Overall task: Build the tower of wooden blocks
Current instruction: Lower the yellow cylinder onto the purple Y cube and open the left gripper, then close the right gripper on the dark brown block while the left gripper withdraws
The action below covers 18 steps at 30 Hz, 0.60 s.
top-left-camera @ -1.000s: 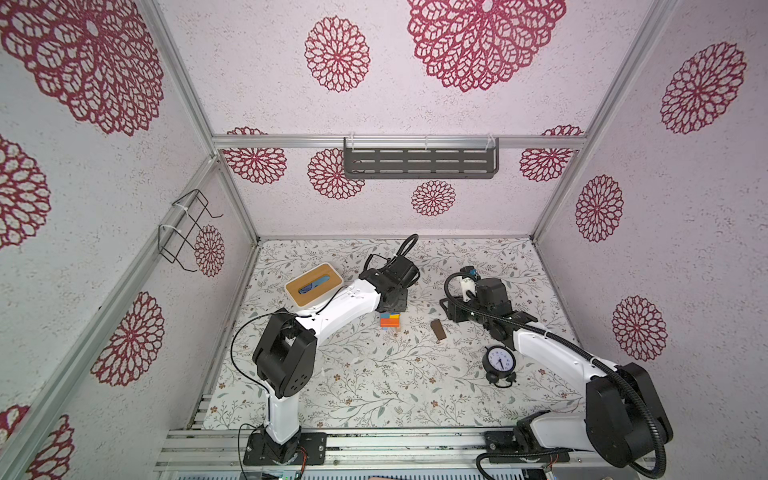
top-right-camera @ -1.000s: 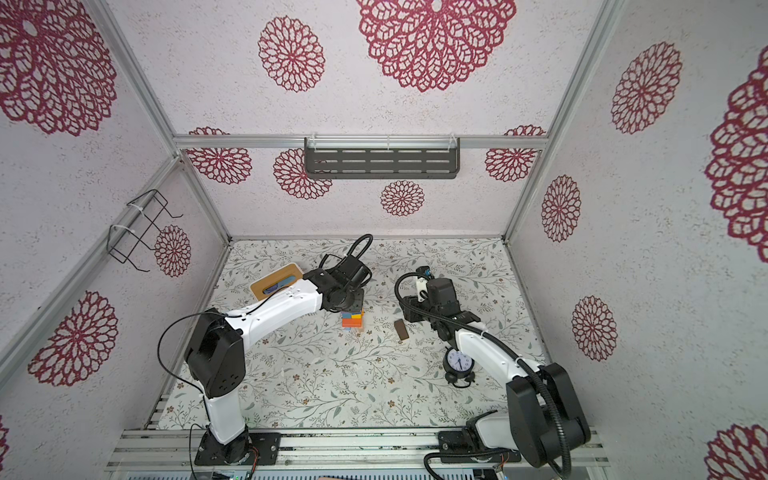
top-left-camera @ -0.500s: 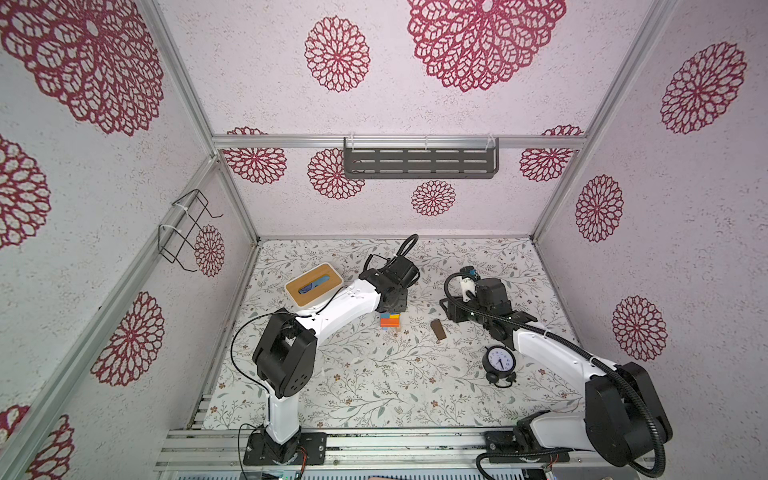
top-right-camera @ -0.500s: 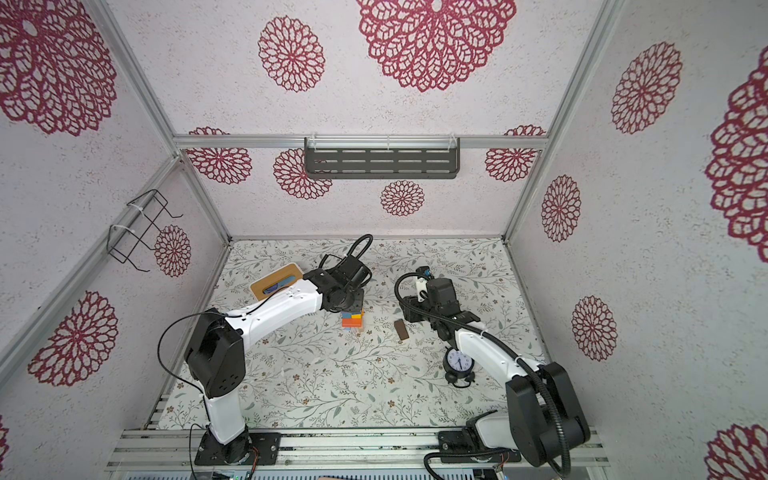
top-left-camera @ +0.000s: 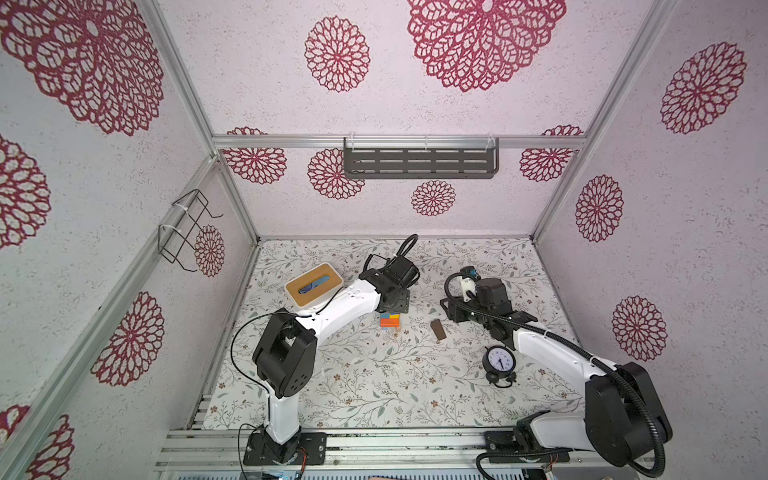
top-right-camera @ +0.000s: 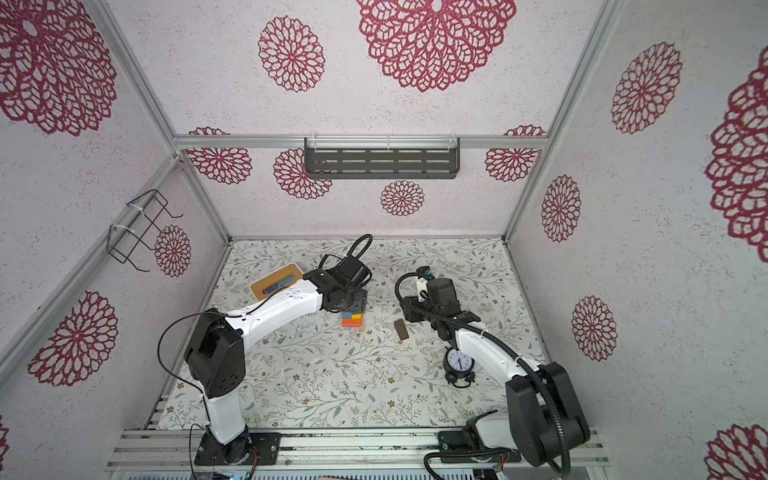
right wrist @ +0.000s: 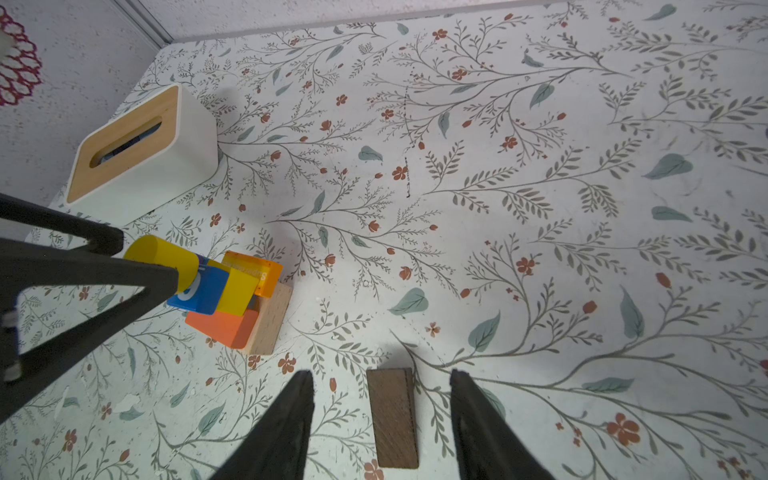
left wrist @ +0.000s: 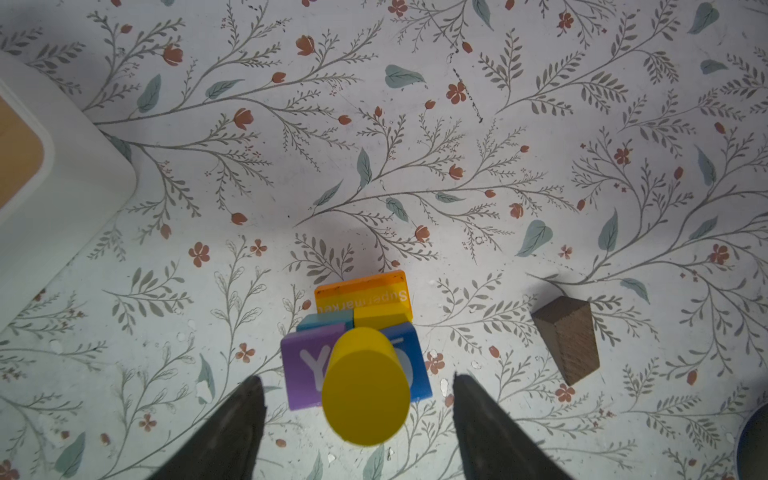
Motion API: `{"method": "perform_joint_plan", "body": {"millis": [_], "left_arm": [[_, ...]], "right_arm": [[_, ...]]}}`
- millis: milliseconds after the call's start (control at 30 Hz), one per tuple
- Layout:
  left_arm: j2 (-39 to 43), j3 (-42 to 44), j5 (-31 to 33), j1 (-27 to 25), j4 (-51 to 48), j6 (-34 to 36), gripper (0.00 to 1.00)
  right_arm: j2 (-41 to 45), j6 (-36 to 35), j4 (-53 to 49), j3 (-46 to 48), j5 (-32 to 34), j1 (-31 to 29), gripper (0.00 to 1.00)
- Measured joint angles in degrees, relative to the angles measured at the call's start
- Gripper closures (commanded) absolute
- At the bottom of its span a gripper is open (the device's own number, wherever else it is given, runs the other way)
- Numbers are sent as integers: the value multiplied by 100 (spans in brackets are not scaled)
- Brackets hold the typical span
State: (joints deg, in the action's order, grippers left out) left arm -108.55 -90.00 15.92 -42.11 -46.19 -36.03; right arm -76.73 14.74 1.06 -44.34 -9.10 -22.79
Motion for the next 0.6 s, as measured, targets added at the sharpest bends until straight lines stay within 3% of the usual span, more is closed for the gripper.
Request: {"method": "perform_joint_plan", "body": {"millis": [367,500,600], "left_arm": [[1086,472,221,0,59,68,6],[1665,949,260,0,271,79,0],[2050,1416,229,4,428,63,2]], "right_arm": [[-308,-7,-723,-87,24,4,42],[-629,-7,-887,-90,15,-9,39],[-887,-9,-988,-127,7,-72,38]]}}
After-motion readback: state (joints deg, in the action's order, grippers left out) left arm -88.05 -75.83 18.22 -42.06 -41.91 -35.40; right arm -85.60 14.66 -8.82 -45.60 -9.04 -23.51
